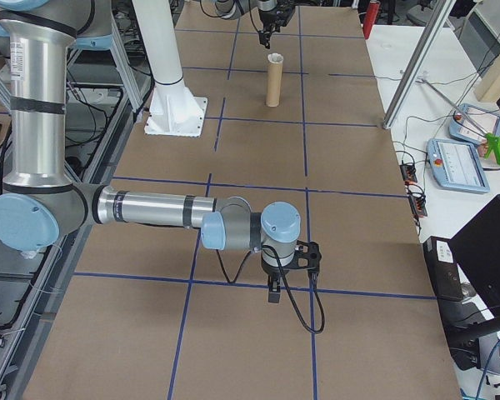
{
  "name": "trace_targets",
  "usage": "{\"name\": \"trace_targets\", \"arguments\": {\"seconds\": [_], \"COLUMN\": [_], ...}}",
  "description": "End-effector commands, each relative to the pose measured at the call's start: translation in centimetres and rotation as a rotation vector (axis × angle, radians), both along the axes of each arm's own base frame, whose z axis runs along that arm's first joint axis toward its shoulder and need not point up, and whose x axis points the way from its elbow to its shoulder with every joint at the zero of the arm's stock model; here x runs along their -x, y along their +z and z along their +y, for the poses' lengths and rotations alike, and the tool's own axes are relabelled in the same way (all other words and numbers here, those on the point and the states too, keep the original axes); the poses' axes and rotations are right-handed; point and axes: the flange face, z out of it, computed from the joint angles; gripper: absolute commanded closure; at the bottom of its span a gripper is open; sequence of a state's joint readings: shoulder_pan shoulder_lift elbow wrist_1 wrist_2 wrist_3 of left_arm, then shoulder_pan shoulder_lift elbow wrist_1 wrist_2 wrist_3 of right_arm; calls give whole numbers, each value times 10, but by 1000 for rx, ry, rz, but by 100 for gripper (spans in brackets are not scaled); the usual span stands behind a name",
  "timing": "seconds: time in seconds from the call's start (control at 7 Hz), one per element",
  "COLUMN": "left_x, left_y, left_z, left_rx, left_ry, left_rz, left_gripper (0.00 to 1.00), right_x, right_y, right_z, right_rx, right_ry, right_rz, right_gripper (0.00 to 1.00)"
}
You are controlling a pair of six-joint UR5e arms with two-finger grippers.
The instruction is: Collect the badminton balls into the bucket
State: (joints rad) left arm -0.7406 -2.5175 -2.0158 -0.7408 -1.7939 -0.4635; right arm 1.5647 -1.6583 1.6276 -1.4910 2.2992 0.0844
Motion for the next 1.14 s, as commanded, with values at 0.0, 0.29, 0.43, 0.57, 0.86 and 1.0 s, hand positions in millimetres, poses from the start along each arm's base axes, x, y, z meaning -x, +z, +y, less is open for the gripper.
{"name": "trace_targets", "arguments": {"seconds": [0.0,0.29,0.43,0.57,0.86,1.0], "left_x": [75,121,148,185,234,275], "left_y": [61,130,173,211,326,373], "left_z": [-58,-91,-113,-128,-120,-112], "left_rx": [-70,-119,-114,-77,88,121], "left_ry": [71,129,130,77,2,-65], "left_rz": [65,113,126,149,126,121], "left_gripper": [0,0,0,0,0,0], "right_x": [0,0,0,0,0,0], "right_y": [0,0,0,0,0,0], "right_z": [0,0,0,0,0,0], "right_rx": [0,0,0,0,0,0], "right_ry": [0,0,0,0,0,0], "right_rz": [0,0,0,0,0,1], "right_gripper": [0,0,0,0,0,0]}}
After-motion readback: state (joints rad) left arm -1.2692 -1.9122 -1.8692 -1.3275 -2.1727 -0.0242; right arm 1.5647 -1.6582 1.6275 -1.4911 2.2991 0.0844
